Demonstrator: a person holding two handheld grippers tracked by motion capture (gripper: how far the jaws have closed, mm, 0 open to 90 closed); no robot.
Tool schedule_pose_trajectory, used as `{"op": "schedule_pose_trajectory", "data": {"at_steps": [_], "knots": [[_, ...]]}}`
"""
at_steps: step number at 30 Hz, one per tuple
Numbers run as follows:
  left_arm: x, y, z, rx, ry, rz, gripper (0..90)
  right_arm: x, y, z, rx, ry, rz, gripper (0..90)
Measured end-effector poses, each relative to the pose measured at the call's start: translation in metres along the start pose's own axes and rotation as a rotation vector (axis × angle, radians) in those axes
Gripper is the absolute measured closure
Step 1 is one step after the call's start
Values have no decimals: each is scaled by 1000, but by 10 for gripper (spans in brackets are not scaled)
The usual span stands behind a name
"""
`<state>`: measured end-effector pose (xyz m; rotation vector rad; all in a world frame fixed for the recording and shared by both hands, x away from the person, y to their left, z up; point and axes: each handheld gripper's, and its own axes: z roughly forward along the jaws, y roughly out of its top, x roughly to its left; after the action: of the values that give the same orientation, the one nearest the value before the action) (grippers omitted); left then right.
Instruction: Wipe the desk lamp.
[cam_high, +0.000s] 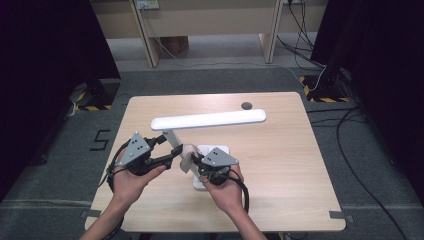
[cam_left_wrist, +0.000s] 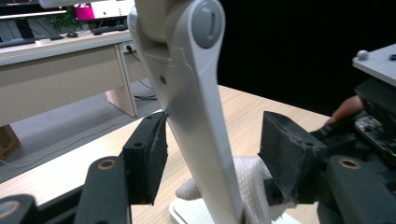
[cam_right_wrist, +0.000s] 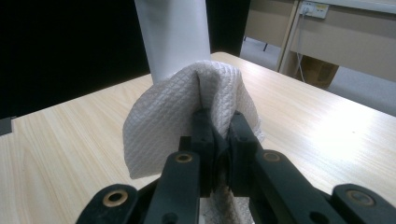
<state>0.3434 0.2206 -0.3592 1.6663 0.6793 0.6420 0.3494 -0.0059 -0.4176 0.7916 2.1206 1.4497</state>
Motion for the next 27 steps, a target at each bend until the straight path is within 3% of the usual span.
{"op": "schedule_pose_trajectory", "data": {"at_steps": [7,17,27], "knots": [[-1,-2,7,-4,26,-32,467,0,-1,1,-1,1,-2,842],[-7,-3,8,-5,105,-28,591,1,-1,2,10,-7,-10,842],[-9,-2,9,-2,130,-56,612,3,0,3,7,-12,-23,842]]}}
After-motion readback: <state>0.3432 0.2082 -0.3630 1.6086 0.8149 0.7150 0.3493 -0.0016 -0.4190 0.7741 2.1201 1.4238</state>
